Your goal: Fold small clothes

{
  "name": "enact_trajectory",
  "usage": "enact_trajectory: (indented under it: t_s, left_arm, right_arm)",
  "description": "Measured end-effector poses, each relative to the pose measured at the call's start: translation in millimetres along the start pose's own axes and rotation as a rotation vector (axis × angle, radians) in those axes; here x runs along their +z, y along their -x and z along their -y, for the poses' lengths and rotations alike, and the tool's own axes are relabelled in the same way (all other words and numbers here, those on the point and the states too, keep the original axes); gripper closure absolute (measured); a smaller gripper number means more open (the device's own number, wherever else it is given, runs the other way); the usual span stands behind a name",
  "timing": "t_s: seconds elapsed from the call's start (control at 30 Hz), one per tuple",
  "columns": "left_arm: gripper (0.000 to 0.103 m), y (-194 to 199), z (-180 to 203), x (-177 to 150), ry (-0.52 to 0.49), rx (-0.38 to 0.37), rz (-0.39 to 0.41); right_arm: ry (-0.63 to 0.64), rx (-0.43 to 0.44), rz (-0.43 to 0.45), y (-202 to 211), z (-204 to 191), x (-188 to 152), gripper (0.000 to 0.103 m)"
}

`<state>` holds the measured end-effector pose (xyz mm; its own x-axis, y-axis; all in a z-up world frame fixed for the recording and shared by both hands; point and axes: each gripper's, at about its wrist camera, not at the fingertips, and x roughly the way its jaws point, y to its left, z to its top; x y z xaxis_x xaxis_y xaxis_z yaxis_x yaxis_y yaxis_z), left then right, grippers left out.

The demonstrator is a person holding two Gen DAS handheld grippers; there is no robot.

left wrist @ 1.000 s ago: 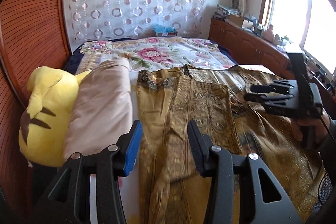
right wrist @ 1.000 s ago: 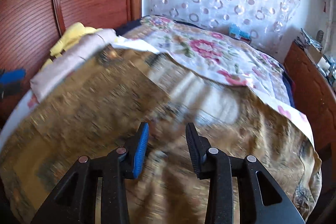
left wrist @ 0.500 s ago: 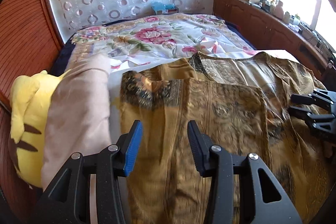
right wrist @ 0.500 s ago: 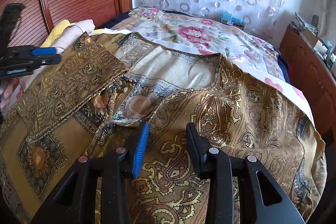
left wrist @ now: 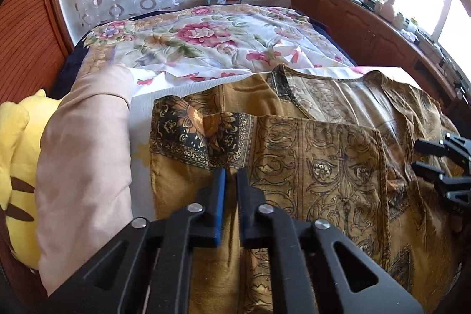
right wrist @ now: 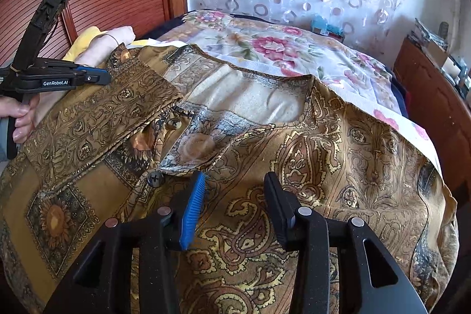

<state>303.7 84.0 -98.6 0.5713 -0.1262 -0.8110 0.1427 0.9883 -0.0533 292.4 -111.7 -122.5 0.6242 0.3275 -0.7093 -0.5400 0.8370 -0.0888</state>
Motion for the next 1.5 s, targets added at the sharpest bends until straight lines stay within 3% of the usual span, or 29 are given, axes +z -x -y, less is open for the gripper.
enact_trajectory:
  t_s: [0.13,0.33,0.6,0.77,0.83,0.97,1.27,1.4,1.5]
  left_arm:
    - [0.101,8.6,5.4,0.7,-0.044,0.034,0.021]
    - [0.101,59.5,-24.5,9.9,0.015,0.108,0.165]
    - [0.101,64.6,-74.5,-1.8,0.082,0.207,0.155]
    - [0.100,74.3,-72.9,-8.3,0.083,0.202,0.195]
    - [0.090,85.6,-70.9,-11.1,0.081,0.194,0.219]
    - [0.082,112.5,-51.8,-23.5,0.033,0.159,0.277]
    - [0.079,110.8,17.1,-74.4,-0.026,-0.001,0.208]
    - [0.079,94.7,47.8,-92.5,-0.070,-0.019,0.148]
    - [0.079,88.7,59.6,-100.3,-0.084,-0.015,0.133]
  right_arm:
    - [0.000,0.000,0.000,-0.3,-0.3,0.3,0.059]
    - [0.001,-0.001,0.000,0.1,-0.3,0.2,0.059]
    - [-0.001,-0.003,-0.001,2.7,-0.9,-0.1,0.058]
    - [-0.011,-0.011,-0.003,4.2,1.2,0.0,0.052]
    - [-0.014,-0.009,-0.004,4.6,2.2,-0.4,0.052]
    - [-0.014,-0.009,-0.003,5.2,2.6,-0.1,0.051]
    - [-0.065,0.021,0.043,25.3,13.2,-5.2,0.051]
    - [-0.105,0.046,0.082,59.3,22.2,-18.4,0.051]
    - [-0.108,0.018,0.112,85.9,29.8,-35.5,0.051]
